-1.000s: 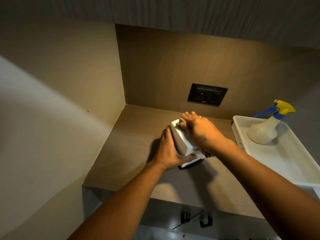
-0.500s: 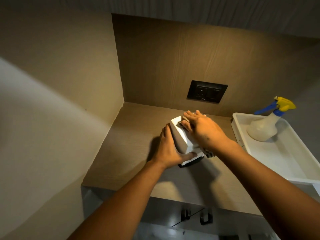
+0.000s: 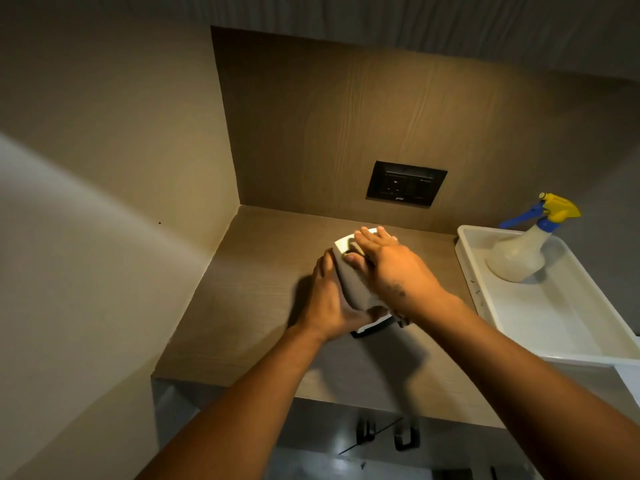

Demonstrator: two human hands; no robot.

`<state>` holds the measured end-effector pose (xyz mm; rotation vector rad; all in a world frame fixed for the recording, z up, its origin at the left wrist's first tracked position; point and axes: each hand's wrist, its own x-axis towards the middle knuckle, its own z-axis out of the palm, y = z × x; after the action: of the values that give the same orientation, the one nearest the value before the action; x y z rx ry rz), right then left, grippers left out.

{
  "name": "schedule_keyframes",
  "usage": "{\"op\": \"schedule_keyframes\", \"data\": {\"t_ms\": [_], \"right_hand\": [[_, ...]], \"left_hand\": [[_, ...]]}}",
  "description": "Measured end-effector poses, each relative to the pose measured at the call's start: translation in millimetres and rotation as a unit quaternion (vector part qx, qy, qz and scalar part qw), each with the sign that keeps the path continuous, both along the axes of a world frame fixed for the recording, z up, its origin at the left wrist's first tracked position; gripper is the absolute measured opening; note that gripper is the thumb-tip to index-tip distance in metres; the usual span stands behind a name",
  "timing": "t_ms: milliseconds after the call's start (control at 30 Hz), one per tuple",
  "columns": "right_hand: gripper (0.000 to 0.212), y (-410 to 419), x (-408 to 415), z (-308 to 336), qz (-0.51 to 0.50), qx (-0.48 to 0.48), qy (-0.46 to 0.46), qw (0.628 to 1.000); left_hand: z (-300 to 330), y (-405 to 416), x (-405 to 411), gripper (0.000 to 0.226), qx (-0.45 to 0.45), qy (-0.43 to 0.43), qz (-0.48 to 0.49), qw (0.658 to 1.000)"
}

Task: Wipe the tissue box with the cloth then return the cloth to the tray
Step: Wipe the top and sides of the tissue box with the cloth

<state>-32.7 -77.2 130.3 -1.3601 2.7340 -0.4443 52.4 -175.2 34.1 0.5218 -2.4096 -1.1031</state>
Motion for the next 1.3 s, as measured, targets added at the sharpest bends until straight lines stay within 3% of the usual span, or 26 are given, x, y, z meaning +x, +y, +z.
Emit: {"op": "schedule_keyframes", "data": {"t_ms": [167,300,467,500,533,567,633,767,1000,1300], "right_hand": [[0.042,-19.2,-33.3,16.2,-0.091,0.004,-0.014,0.996],[0.037,-36.9,-24.2,10.7,-0.055,0.036,0.005,0.998],[0.049,-13.4,21.5,-16.4,0.03,0.0,0.044,0.999],[0.052,-6.7,19.4,-16.6,0.025,0.0,0.03,0.999],[0.052,-2.0,12.9,-14.9,0.012,-0.002,0.016,1.0],[0.051,0.7,3.0,-12.6,-0.009,-0.003,0.006,1.0],[0.046,0.3,-17.5,-3.7,-0.061,0.005,0.006,0.998],[0.036,-19.9,-40.5,7.9,-0.1,0.006,0.012,0.995],[0.047,-16.6,0.5,-14.1,0.015,-0.02,0.034,0.999],[0.035,-35.1,-41.8,8.9,-0.094,-0.006,0.013,0.995]], "left_hand": [[-2.0,1.4,3.2,0.136,0.036,-0.003,-0.003,0.999],[4.0,1.6,-0.2,0.135,0.011,-0.034,0.019,0.999],[-7.2,-4.5,2.4,0.07,-0.061,-0.005,-0.091,0.994],[-4.1,-5.8,0.2,0.077,-0.056,-0.035,-0.093,0.993],[-1.8,-1.9,0.3,0.098,-0.035,-0.061,-0.079,0.994],[1.0,0.3,0.6,0.118,0.0,-0.06,-0.038,0.997],[6.5,3.0,3.5,0.133,0.036,-0.036,-0.002,0.999],[-0.3,2.6,1.8,0.138,0.043,-0.021,-0.007,0.999],[-1.4,-2.3,-3.2,0.124,-0.032,0.01,-0.039,0.999],[0.8,0.6,-1.7,0.138,0.034,-0.02,-0.003,0.999]]}}
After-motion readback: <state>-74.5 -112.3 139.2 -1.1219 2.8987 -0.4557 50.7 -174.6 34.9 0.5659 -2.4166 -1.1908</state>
